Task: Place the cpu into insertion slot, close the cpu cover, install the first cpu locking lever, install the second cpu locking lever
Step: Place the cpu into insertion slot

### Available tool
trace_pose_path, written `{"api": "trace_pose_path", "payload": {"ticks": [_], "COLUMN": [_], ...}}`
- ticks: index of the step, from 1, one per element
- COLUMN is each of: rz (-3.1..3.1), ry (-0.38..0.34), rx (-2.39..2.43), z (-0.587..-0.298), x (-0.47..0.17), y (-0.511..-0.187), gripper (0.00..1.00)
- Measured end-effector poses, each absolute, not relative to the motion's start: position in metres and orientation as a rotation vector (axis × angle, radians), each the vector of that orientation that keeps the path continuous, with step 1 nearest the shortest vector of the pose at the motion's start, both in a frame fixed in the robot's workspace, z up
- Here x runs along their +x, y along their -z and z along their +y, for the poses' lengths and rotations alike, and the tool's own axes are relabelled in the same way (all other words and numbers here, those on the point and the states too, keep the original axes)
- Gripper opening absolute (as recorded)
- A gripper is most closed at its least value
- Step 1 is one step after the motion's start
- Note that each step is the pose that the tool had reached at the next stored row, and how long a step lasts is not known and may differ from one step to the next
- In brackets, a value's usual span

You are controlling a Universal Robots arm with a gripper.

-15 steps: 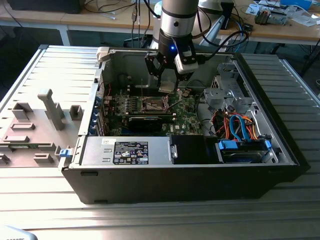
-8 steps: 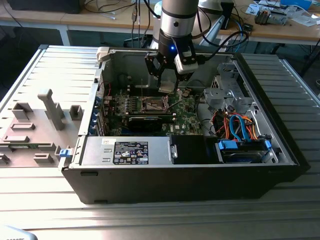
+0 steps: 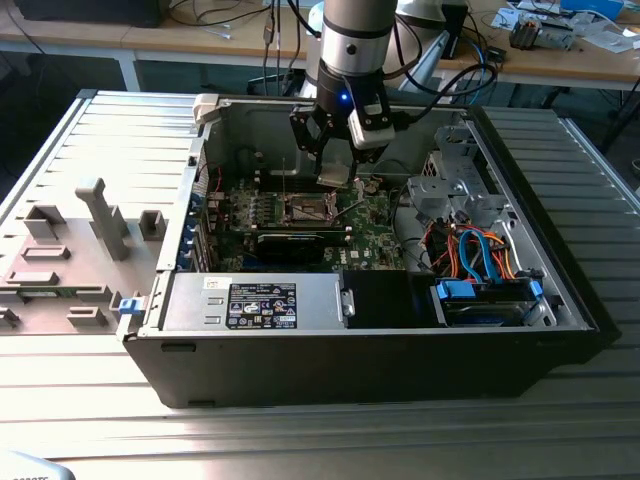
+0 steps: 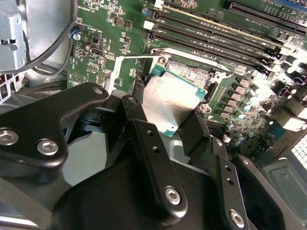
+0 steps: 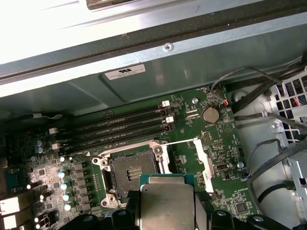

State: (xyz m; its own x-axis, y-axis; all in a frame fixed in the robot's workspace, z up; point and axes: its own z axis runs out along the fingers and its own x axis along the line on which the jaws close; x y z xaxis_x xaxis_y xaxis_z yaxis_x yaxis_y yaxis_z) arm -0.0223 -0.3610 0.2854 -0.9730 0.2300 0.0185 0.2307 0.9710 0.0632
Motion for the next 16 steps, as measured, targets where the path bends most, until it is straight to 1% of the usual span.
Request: {"api": "trace_pose_path", "payload": {"ticks": [16], "rz": [-3.106], "ry": [0.102], "rx": [-0.375], "z": [-0.3610], "x": [-0.0223], "y": [-0.2849], "gripper": [0.54]}}
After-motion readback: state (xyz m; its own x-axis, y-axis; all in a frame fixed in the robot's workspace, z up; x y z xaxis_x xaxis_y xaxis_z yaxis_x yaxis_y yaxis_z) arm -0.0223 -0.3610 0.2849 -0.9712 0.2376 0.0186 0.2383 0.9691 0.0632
